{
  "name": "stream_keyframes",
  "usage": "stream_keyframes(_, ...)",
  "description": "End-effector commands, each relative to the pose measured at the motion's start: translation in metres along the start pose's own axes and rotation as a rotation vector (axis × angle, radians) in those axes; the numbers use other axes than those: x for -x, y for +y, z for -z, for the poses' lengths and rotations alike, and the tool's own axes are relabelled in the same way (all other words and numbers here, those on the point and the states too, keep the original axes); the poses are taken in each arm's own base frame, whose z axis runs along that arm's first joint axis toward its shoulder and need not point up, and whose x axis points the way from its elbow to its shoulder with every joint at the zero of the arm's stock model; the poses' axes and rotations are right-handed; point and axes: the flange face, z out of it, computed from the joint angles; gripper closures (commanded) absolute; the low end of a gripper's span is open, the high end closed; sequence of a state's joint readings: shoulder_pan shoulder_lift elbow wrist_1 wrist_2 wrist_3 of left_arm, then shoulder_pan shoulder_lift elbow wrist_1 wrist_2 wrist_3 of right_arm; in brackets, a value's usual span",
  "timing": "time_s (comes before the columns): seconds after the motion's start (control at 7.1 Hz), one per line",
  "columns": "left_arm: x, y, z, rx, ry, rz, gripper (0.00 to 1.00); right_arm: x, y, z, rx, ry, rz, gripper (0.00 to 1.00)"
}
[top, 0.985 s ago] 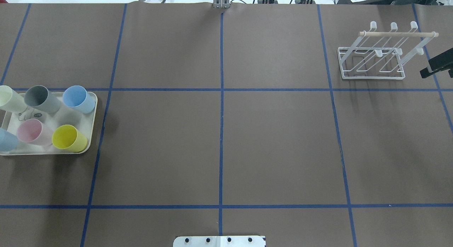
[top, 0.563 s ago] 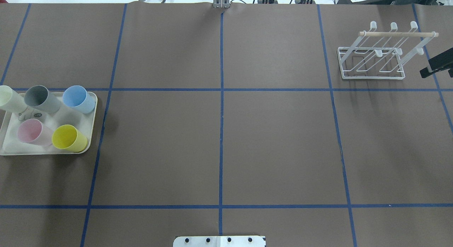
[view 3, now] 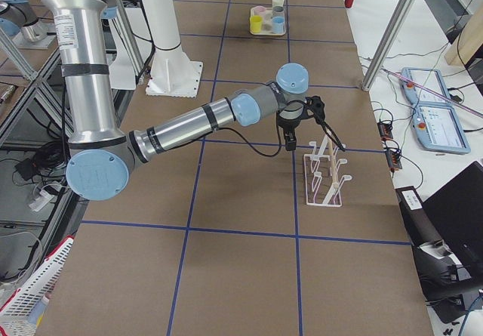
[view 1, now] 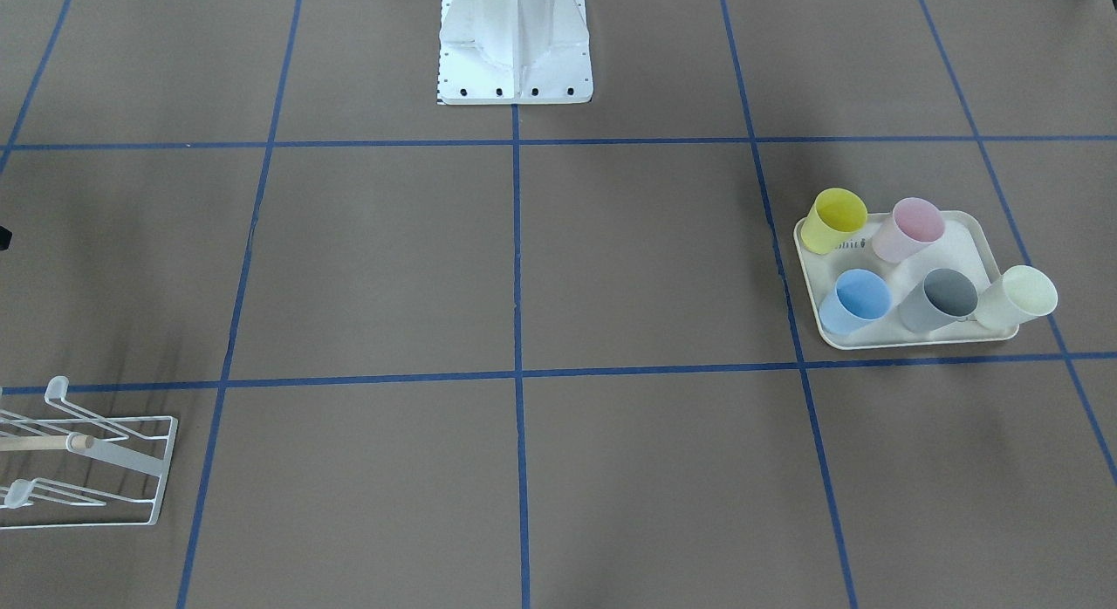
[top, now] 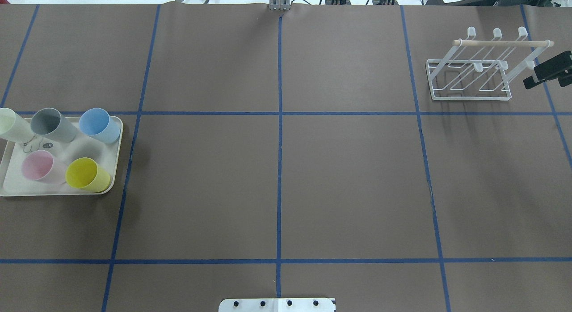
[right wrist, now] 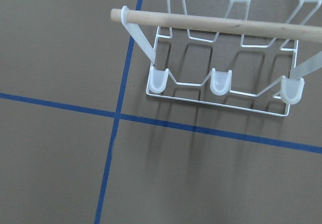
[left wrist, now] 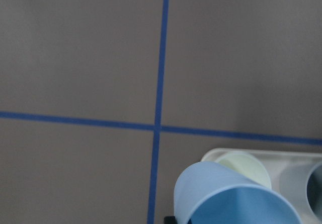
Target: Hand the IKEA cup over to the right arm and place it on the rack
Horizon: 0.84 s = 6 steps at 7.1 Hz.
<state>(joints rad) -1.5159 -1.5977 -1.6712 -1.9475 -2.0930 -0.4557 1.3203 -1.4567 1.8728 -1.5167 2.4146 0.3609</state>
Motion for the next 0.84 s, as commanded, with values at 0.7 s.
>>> stream_keyframes(0.7,-0.079,-0.086,0.066,-0.466,0.075,0.364,1.00,0.049,-0.034,0.075,-0.539,0.032,-0.304,0.01)
